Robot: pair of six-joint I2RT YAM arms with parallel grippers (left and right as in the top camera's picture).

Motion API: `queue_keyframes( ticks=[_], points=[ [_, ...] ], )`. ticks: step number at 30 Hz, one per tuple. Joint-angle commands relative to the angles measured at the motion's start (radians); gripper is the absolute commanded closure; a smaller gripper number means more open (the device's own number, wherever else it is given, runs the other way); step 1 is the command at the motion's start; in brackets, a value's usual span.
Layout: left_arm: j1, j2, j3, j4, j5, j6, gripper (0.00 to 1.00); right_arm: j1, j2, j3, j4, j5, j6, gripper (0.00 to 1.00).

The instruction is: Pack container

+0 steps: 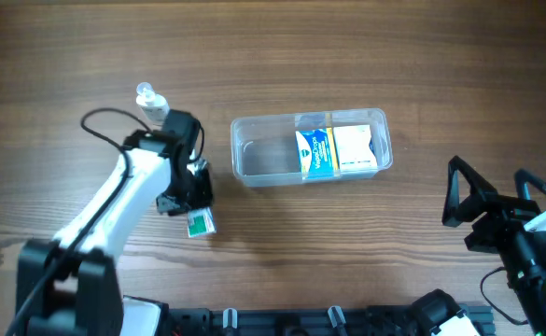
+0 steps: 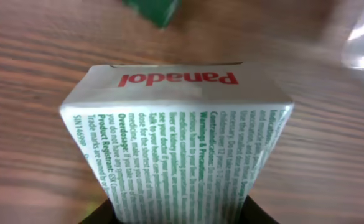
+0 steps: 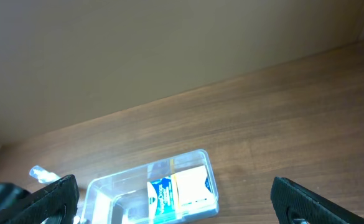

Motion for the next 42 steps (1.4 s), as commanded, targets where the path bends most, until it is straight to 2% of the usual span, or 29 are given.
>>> queue_keyframes(
  ticks=[1, 5, 10, 12, 15, 17, 20, 22, 24, 28, 34, 38, 42],
  points=[
    [-0.031, -0.106, 0.127, -0.018, -0.002, 0.113, 0.55, -0.004, 0.002, 0.003, 0.0, 0.017, -0.014, 0.0],
    [-0.109, -0.163, 0.241, 0.029, -0.01, 0.282, 0.52, -0.004, 0.002, 0.003, 0.0, 0.017, -0.014, 0.0],
    [-0.205, -0.169, 0.286, 0.198, -0.029, 0.431, 0.51, -0.004, 0.002, 0.003, 0.0, 0.017, -0.014, 0.0],
    [-0.23, -0.157, 0.286, 0.25, -0.036, 0.466, 0.51, -0.004, 0.002, 0.003, 0.0, 0.017, -0.014, 0.0],
    [-0.251, -0.138, 0.286, 0.29, -0.08, 0.462, 0.55, -0.004, 0.002, 0.003, 0.0, 0.017, -0.014, 0.0],
    [-0.251, -0.138, 0.286, 0.28, -0.096, 0.424, 0.56, -0.004, 0.002, 0.003, 0.0, 0.017, -0.014, 0.0],
    [-0.243, -0.143, 0.286, 0.241, -0.192, 0.282, 0.48, -0.004, 0.002, 0.003, 0.0, 0.017, -0.015, 0.0],
    [-0.225, -0.143, 0.286, 0.197, -0.266, 0.141, 0.33, -0.004, 0.002, 0.003, 0.0, 0.017, -0.014, 0.0],
    [-0.201, -0.135, 0.286, 0.168, -0.266, 0.06, 0.3, -0.004, 0.002, 0.003, 0.0, 0.017, -0.014, 0.0],
    [-0.151, -0.093, 0.286, 0.142, -0.265, -0.071, 0.36, -0.004, 0.002, 0.003, 0.0, 0.017, -0.014, 0.0],
    [-0.093, 0.037, 0.286, 0.156, -0.267, -0.204, 0.36, -0.004, 0.002, 0.003, 0.0, 0.017, -0.014, 0.0],
    [-0.067, 0.15, 0.286, 0.196, -0.26, -0.275, 0.4, -0.004, 0.002, 0.003, 0.0, 0.017, -0.015, 0.0],
    [-0.064, 0.224, 0.286, 0.293, -0.23, -0.28, 0.4, -0.004, 0.002, 0.003, 0.0, 0.017, -0.014, 0.0]
  ],
)
